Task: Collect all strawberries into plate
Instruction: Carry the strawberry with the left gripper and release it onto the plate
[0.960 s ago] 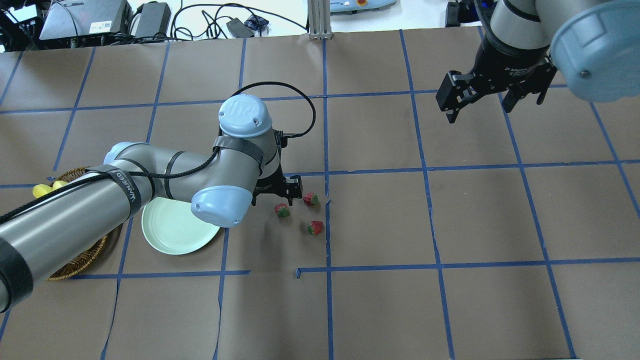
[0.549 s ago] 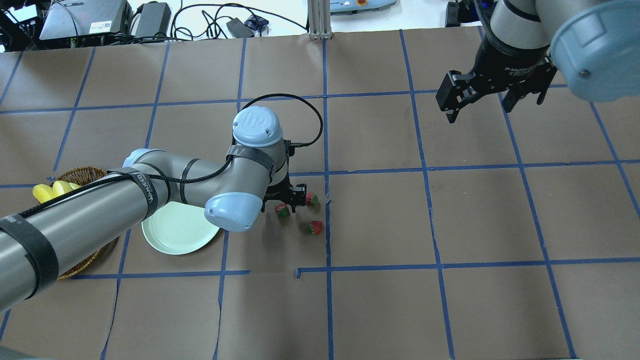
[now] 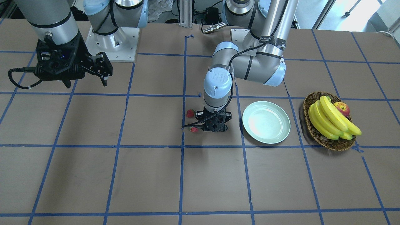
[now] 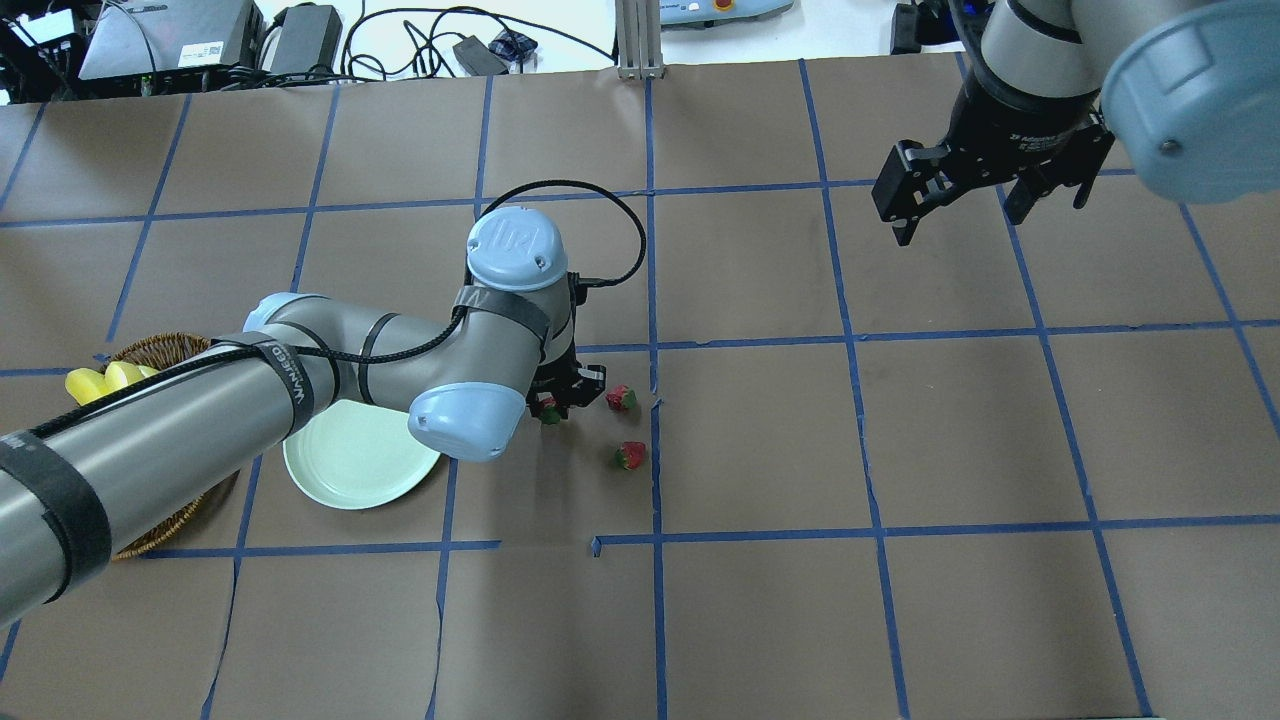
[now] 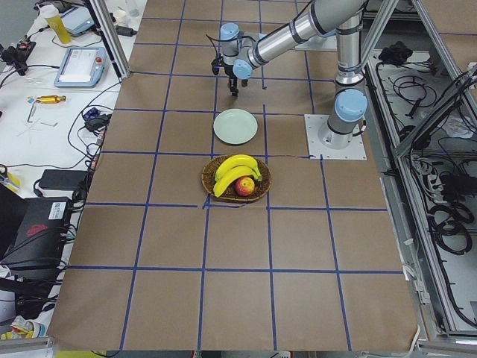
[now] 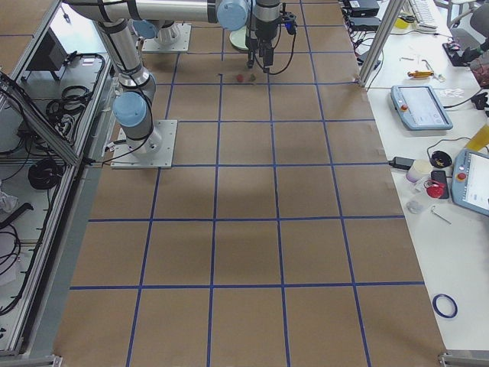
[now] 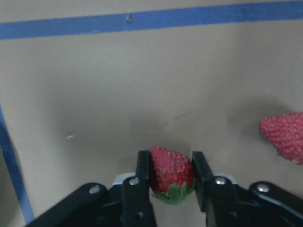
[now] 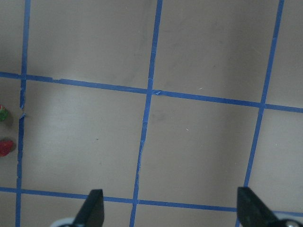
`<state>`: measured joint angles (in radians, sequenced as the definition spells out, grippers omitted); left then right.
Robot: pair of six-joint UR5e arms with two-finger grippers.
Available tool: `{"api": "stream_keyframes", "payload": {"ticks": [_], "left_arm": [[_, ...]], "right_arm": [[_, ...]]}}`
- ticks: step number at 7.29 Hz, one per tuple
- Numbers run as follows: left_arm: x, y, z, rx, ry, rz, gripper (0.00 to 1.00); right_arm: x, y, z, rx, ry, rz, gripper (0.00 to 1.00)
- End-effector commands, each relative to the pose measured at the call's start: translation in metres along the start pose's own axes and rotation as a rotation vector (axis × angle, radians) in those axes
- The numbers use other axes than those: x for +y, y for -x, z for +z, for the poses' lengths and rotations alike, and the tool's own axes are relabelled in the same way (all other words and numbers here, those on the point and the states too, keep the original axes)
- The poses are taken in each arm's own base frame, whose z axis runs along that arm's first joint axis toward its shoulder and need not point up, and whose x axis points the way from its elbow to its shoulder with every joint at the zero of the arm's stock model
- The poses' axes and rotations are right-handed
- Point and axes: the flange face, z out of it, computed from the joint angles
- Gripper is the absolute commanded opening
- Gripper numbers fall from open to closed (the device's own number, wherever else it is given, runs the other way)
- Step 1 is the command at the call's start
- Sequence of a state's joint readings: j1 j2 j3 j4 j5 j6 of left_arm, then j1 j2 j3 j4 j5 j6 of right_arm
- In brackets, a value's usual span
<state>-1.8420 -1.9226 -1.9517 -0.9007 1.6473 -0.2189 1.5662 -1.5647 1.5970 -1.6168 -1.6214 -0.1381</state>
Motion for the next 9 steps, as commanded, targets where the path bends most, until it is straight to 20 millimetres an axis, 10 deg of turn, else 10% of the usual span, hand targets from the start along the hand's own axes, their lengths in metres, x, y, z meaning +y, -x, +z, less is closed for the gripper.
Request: {"api": "stream_keyframes", "payload": {"ticks": [1, 4, 5, 6, 9], "left_arm": [[-0.015, 0.047, -0.033, -0.029, 0.012, 0.032, 0.01], [-0.009, 0.165, -0.015, -0.088, 0.106, 0.098, 0.01], [0.001, 0.173, -0.001, -0.082, 0.129, 0.099, 0.10], [0.001, 0.169, -0.002, -0.085, 0.123, 0.087, 0.99], [-0.004, 0.134, -0.028, -0.022, 0.047, 0.062, 1.00]], "right_arm": [[0.000, 0.000, 0.000, 0.000, 0.000, 0.000, 1.00], [0.000, 0.000, 0.001, 0.000, 0.001, 0.000, 1.00], [0.000, 0.000, 0.001, 0.000, 0.001, 0.000, 1.00], [0.000, 0.000, 0.001, 0.000, 0.001, 0.000, 1.00], [0.001, 0.000, 0.001, 0.000, 0.001, 0.000, 1.00]]}}
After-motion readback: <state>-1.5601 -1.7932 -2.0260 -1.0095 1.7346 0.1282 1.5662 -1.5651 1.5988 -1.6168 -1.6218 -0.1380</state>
